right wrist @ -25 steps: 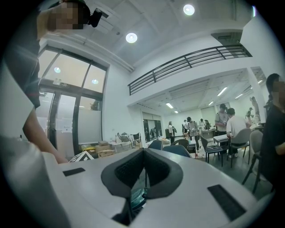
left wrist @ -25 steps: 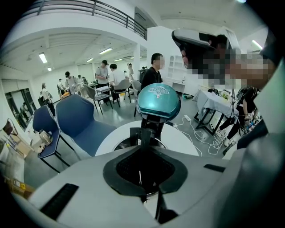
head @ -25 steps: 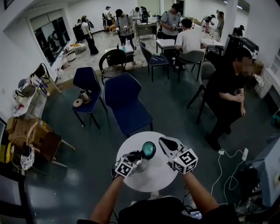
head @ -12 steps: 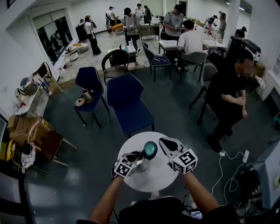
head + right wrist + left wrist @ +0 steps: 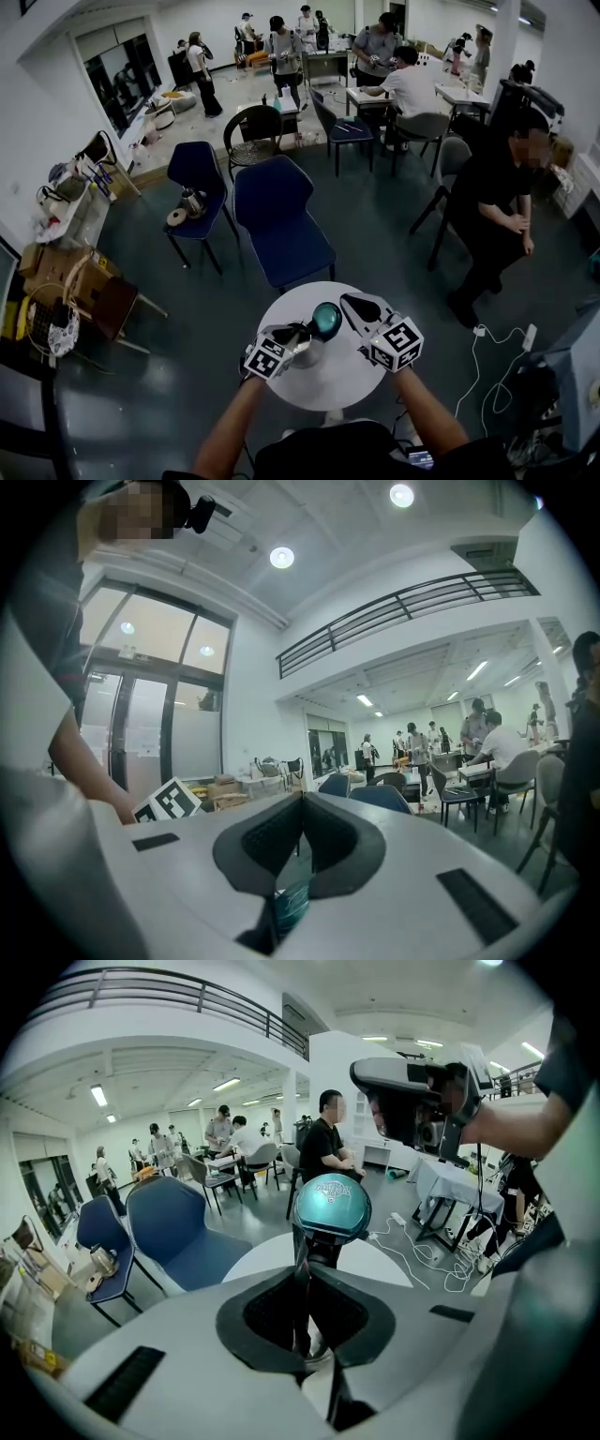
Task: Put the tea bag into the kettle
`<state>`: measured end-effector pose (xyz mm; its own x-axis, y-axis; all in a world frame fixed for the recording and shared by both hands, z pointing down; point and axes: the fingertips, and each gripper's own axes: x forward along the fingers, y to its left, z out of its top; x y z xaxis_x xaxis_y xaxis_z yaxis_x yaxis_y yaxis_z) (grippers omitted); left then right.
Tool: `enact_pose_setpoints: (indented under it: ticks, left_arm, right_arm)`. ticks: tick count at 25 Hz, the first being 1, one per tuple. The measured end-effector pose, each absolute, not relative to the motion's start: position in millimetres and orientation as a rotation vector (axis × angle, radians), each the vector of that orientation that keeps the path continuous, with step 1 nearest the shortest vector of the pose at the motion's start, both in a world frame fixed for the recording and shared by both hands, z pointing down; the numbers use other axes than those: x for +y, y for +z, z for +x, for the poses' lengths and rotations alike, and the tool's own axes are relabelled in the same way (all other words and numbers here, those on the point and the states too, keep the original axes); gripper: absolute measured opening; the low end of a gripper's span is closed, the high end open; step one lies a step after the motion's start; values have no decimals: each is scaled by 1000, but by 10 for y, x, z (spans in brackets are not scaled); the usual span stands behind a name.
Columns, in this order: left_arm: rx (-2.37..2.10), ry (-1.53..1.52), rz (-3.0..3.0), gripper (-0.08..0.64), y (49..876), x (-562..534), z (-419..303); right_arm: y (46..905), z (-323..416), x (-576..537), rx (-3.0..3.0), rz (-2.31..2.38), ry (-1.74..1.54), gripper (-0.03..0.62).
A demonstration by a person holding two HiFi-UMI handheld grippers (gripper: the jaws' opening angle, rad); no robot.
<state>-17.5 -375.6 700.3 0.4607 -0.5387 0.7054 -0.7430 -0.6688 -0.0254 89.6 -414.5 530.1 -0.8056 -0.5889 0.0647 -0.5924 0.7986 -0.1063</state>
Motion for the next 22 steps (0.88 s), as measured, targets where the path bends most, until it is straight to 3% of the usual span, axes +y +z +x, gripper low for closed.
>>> enact_pose_setpoints:
  ticks: [22]
  left_arm:
    - [-950, 1089, 2371, 31, 7289, -3798, -167]
  right_arm:
    - [5461, 874, -4288, -2917, 993, 229, 15]
